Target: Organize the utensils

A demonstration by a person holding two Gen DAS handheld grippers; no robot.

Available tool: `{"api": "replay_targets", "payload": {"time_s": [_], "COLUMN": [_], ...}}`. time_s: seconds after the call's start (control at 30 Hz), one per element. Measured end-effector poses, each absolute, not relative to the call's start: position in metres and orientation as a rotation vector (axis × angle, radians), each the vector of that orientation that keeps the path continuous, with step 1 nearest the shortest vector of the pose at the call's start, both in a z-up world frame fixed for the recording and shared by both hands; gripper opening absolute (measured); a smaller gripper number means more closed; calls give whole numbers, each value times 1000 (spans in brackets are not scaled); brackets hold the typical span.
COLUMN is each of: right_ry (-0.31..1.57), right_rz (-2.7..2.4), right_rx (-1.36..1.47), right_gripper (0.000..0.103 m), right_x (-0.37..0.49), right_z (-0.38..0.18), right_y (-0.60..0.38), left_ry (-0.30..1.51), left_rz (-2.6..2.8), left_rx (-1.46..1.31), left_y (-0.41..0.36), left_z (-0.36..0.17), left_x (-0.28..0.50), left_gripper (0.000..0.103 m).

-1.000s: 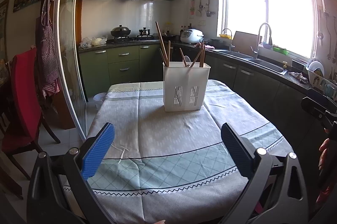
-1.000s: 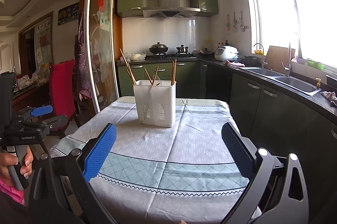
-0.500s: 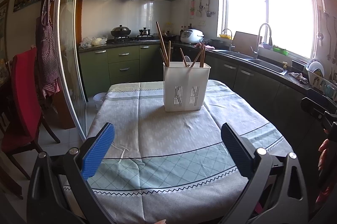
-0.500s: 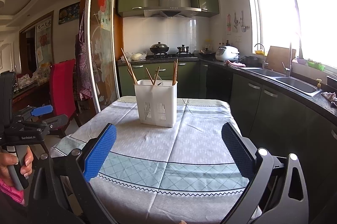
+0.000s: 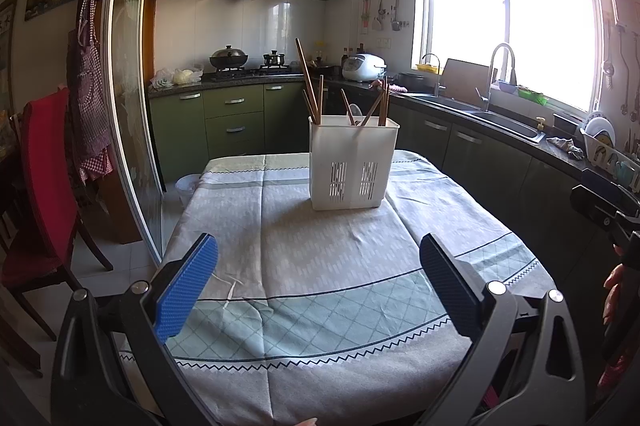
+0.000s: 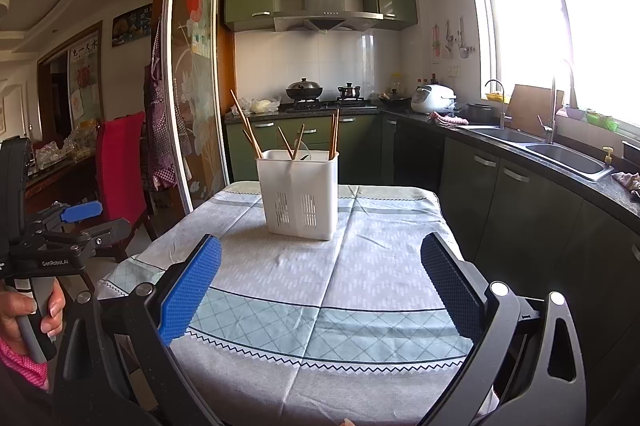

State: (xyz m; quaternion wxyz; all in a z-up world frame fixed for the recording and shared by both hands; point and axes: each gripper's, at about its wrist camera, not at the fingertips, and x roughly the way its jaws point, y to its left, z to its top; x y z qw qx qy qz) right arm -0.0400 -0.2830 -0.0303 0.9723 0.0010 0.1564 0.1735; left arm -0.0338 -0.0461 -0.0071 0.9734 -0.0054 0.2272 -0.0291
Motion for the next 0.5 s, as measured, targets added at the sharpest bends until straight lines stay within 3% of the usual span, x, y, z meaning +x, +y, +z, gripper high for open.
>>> {"api": "replay_targets", "payload": {"time_s": [0.5], "right_ry": [321], "right_rz": [357], "right_rx": [7], "right_gripper": [98], "right_x": [-41], "right_z": [-30], "right_y": [-282], "left_ry": [462], "left_rz": [-62], "left_rx": [-20], "left_y": [-47], "left_z": [-9], "left_x": [-33], "left_gripper": [96]}}
